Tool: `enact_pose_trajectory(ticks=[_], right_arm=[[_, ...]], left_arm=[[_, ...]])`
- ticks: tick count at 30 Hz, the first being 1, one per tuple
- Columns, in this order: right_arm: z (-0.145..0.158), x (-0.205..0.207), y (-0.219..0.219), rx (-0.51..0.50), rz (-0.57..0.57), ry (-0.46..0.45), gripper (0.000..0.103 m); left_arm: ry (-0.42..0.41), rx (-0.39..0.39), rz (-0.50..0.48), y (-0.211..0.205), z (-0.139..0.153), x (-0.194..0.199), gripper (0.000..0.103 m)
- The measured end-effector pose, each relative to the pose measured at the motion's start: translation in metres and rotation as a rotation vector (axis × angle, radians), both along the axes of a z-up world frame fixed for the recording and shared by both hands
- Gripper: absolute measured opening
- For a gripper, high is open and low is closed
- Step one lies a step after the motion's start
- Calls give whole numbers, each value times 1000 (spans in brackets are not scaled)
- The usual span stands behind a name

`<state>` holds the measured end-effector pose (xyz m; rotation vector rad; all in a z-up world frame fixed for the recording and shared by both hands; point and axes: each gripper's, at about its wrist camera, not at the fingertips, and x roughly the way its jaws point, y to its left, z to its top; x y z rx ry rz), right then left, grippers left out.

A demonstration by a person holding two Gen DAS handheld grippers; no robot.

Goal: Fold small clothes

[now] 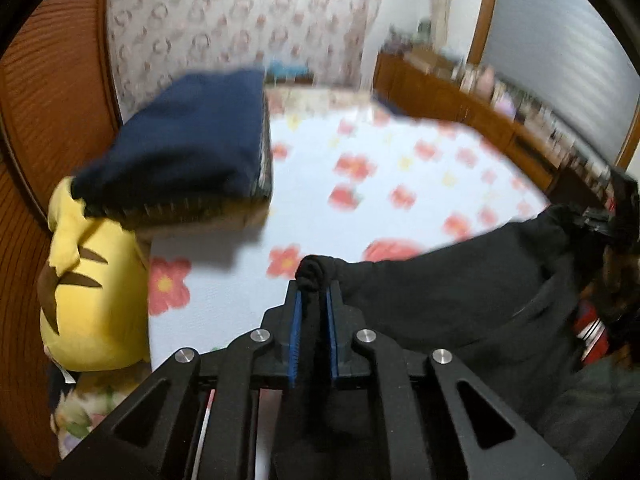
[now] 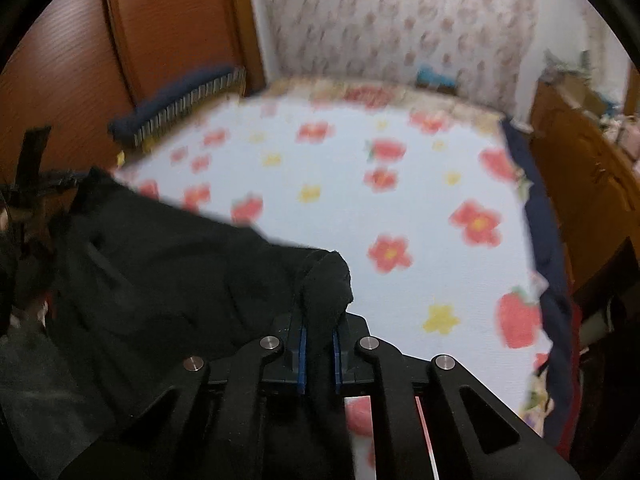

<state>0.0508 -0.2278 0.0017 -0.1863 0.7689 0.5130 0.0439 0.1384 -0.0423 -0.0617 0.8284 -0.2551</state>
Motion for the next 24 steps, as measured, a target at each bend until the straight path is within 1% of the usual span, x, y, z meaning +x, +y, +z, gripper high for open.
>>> enact_pose_trajectory(ticks=[1,2,3,4,8,14,17,18,20,24], right_arm=[[15,-8,-5,11,-30,-47,9],[26,-14,-9,14,-48,-75,9],[40,-22,-15,32,-54,-105,8],[50,-28,-19,46,-53,-126,8],[99,-58,-34,67,-68,-238,8],[190,-111,-52,90,-72,-458,8],[226,-130,-59,58,-85,-559,8],[236,-133,-63,59,-89,-578,8],[251,-141,-68,60,-90,-610,8],[277,-159,-72,58,-88,-667,8]], left_arm=[[-28,11,-5,-3,11,-6,12],[-70,22,1,-5,27,-13,12],[-94,20,-5,-7,38,-18,12],[-123,17,-11,-9,50,-24,12],[-286,-2,-16,-16,112,-48,12],[-512,-3,-4,-15,196,-79,11],[-608,25,12,-14,226,-93,11],[-631,22,16,-13,234,-96,11],[-668,7,19,-7,245,-102,11],[-718,6,15,-7,262,-110,11]])
